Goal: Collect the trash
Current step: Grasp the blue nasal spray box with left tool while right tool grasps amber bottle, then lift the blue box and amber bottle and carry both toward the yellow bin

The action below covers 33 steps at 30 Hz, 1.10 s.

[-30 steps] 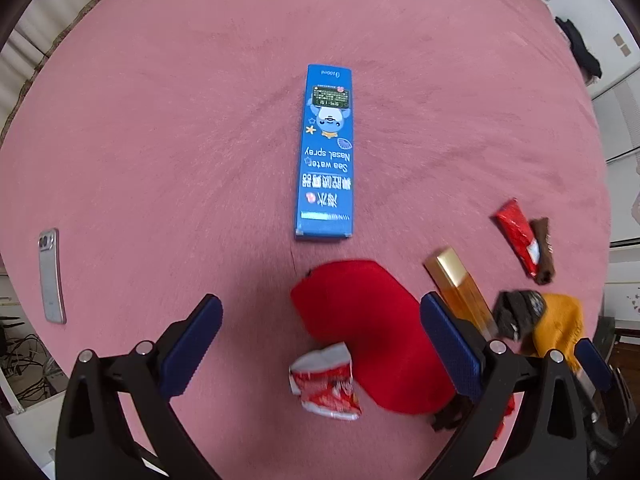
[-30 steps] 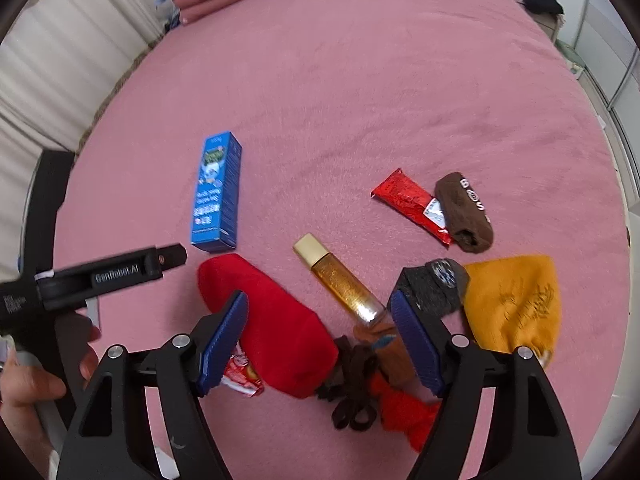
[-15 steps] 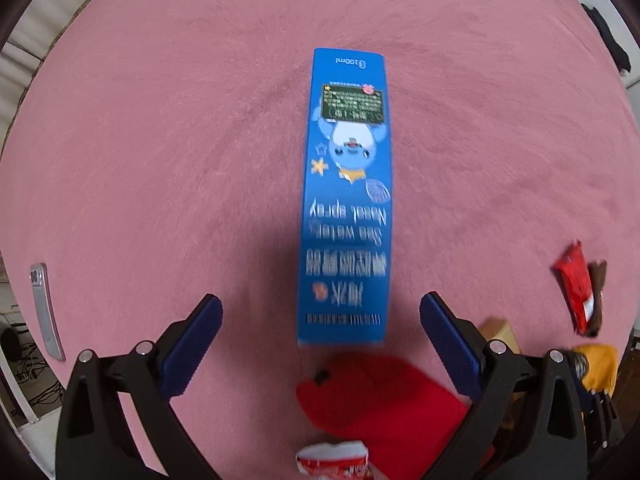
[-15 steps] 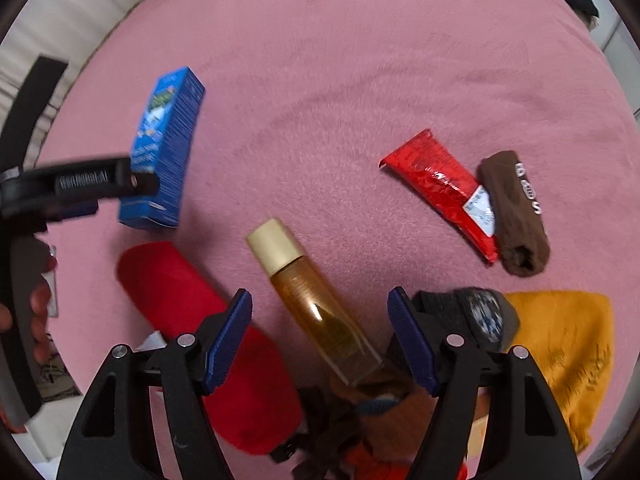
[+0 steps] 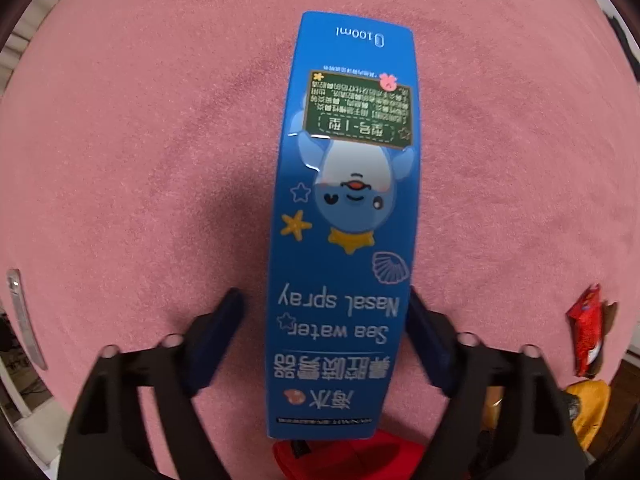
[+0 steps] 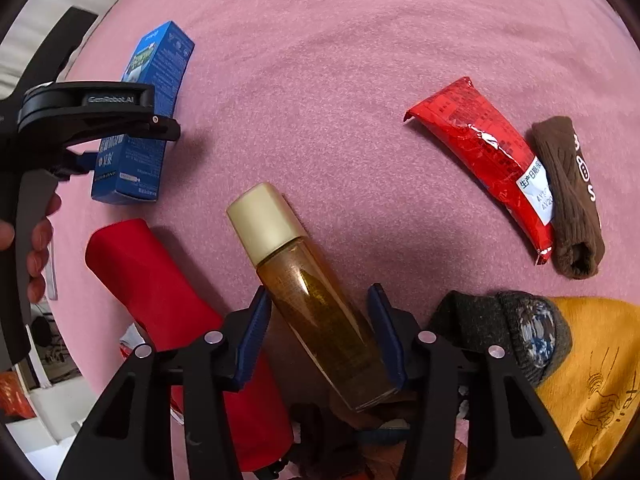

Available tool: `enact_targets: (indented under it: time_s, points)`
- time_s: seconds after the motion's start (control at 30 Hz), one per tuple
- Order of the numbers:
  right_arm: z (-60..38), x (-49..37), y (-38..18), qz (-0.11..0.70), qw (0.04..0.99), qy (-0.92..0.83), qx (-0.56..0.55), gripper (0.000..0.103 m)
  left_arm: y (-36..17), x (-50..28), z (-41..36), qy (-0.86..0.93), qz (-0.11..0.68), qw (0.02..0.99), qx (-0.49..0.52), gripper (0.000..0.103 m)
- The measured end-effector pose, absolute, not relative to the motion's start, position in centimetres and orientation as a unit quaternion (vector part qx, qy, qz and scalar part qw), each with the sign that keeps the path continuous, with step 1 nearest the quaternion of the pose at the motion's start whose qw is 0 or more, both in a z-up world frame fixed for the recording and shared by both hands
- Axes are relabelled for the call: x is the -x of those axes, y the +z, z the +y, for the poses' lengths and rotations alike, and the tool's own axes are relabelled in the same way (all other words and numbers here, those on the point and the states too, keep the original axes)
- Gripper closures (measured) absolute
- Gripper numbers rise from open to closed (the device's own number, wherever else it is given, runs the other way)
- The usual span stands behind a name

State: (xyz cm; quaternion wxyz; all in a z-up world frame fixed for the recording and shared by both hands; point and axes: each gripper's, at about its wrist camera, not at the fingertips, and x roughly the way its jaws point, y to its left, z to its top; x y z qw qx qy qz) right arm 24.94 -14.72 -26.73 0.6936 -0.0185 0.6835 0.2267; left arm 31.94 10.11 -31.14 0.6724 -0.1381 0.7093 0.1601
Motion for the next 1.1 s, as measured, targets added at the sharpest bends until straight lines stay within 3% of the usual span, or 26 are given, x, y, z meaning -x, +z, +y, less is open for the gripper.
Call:
enact_targets:
  time_s: [0.13,0.5,1.1]
  points:
    - [-15.1,-24.8,-26.2,0.681,0.695,0.232,0.008,0.063,-31.0,-31.9,9.8,0.158,0.700,0.684,0.129,0.055]
    - [-16.7,-24.9,-21.4,0.663,0.712,0.229,-0.030,0.072,-26.9,-29.2,7.6,0.121,0.665,0.719,0.161,0.056]
    - [-23.7,-18.7,-15.4,0.627,0.744,0.205,-0.103,0.072,-18.2,-18.4,0.0,0.040,0.652,0.744,0.141,0.056]
